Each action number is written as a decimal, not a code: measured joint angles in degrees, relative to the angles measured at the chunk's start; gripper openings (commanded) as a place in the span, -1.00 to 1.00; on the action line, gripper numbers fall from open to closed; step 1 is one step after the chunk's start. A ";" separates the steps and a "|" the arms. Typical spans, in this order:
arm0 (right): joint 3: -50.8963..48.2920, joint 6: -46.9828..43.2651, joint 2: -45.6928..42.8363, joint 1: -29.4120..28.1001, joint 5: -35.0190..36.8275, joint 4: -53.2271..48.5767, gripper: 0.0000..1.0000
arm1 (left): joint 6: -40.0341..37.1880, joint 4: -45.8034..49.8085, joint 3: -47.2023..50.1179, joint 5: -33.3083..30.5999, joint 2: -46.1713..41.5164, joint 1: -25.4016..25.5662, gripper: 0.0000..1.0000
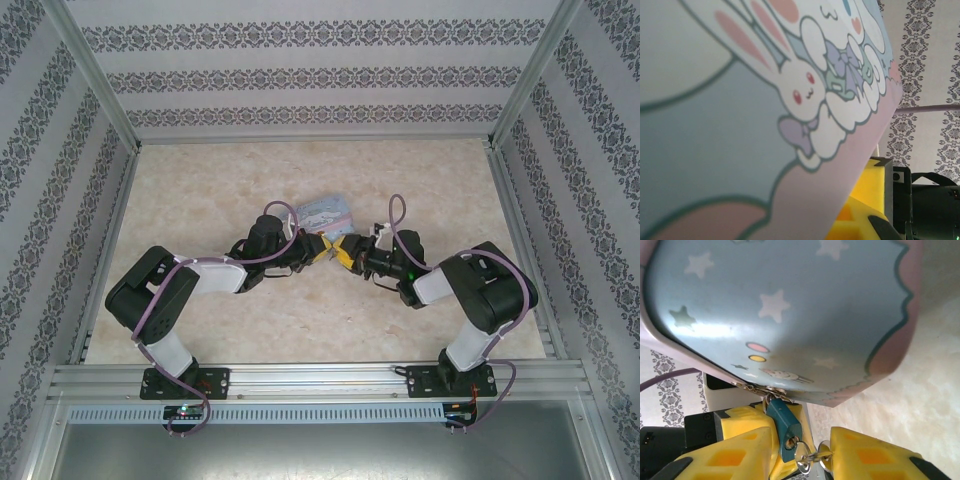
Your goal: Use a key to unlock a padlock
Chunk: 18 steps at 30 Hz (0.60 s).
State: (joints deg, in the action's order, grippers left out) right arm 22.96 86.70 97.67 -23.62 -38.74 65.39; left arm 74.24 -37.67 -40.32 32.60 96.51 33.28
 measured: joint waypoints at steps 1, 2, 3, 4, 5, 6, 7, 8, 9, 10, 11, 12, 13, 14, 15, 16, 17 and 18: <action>0.00 -0.02 0.00 -0.26 0.35 0.02 -0.43 | -0.13 0.00 0.00 0.02 0.00 0.00 -1.00; 0.00 -0.02 0.02 -0.28 0.42 0.02 -0.47 | -0.17 0.02 0.00 0.02 0.00 0.00 -1.00; 0.00 -0.02 0.02 -0.28 0.46 0.07 -0.50 | -0.20 0.02 0.00 0.04 0.00 0.00 -1.00; 0.00 0.00 0.02 -0.28 0.63 0.15 -0.53 | -0.35 0.09 0.00 0.11 0.00 0.00 -1.00; 0.00 0.02 0.02 -0.28 0.72 0.22 -0.55 | -0.37 0.17 -0.02 0.17 0.00 0.00 -1.00; -0.02 0.02 0.02 -0.28 0.83 0.26 -0.55 | -0.37 0.22 -0.02 0.22 0.02 0.00 -1.00; -0.04 0.04 0.02 -0.28 0.85 0.28 -0.55 | -0.39 0.24 -0.04 0.20 0.04 0.00 -1.00; -0.13 0.04 0.02 -0.28 0.98 0.39 -0.54 | -0.39 0.24 -0.07 0.22 0.07 0.00 -1.00; -0.22 0.04 0.02 -0.28 1.03 0.42 -0.55 | -0.39 0.24 -0.09 0.22 0.11 0.00 -1.00; -0.35 0.04 0.02 -0.28 1.05 0.42 -0.60 | -0.39 0.24 -0.09 0.26 0.13 0.00 -1.00; -0.50 0.09 0.02 -0.28 1.07 0.42 -0.70 | -0.42 0.24 -0.09 0.33 0.15 0.00 -1.00; -0.66 0.17 0.02 -0.28 1.20 0.44 -0.78 | -0.44 0.22 -0.09 0.39 0.17 0.00 -1.00; -0.87 0.28 0.02 -0.28 1.38 0.57 -0.89 | -0.55 0.35 -0.11 0.39 0.17 0.00 -1.00; -1.01 0.37 0.00 -0.28 1.64 0.76 -0.99 | -0.59 0.42 -0.09 0.44 0.20 0.00 -1.00; -1.05 0.50 0.00 -0.26 1.64 0.79 -1.00 | -0.59 0.44 -0.09 0.48 0.20 0.00 -1.00; -1.07 0.28 0.00 -0.28 1.73 0.79 -1.00 | -0.61 0.44 -0.11 0.46 0.20 0.00 -1.00; -1.07 0.35 0.00 -0.28 1.75 0.83 -1.00 | -0.61 0.44 -0.11 0.48 0.20 0.00 -1.00; -1.07 0.37 0.00 -0.28 1.81 0.83 -1.00 | -0.61 0.44 -0.11 0.50 0.20 0.00 -1.00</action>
State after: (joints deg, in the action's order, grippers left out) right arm 21.89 87.07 97.67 -23.90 -36.93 66.22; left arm 73.63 -37.23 -40.42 33.10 96.71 33.28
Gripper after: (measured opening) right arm 0.066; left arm 0.096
